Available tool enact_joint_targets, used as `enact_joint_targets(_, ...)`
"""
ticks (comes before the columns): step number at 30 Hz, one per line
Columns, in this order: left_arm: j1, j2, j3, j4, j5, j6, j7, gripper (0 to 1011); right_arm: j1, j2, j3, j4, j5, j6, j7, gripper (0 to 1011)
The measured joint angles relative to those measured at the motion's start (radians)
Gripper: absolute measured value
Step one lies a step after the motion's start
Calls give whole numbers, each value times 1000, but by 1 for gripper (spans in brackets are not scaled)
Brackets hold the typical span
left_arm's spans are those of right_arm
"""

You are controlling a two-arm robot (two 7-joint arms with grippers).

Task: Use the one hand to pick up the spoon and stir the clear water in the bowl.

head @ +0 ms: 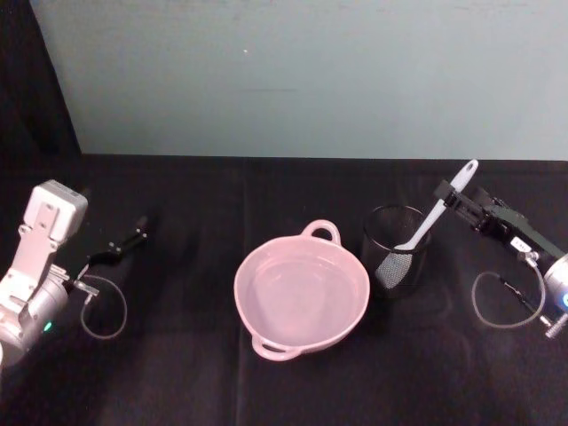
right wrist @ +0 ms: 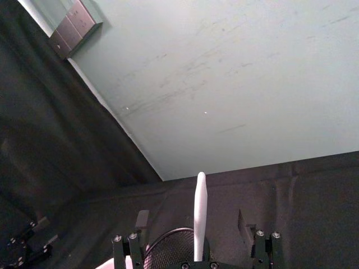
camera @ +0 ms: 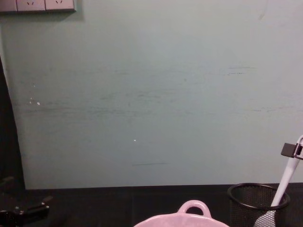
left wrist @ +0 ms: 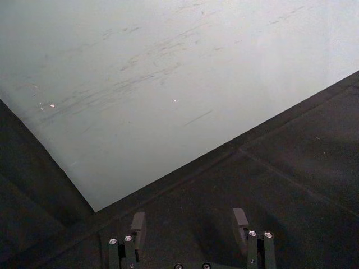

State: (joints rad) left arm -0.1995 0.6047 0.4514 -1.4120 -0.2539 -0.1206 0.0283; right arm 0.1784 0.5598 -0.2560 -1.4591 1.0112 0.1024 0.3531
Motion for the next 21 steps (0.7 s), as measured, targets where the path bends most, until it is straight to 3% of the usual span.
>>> enact_joint_targets(21,0,0,0,0,0,0,0,1005,50,-23,-30,48,-12,2,10,1003)
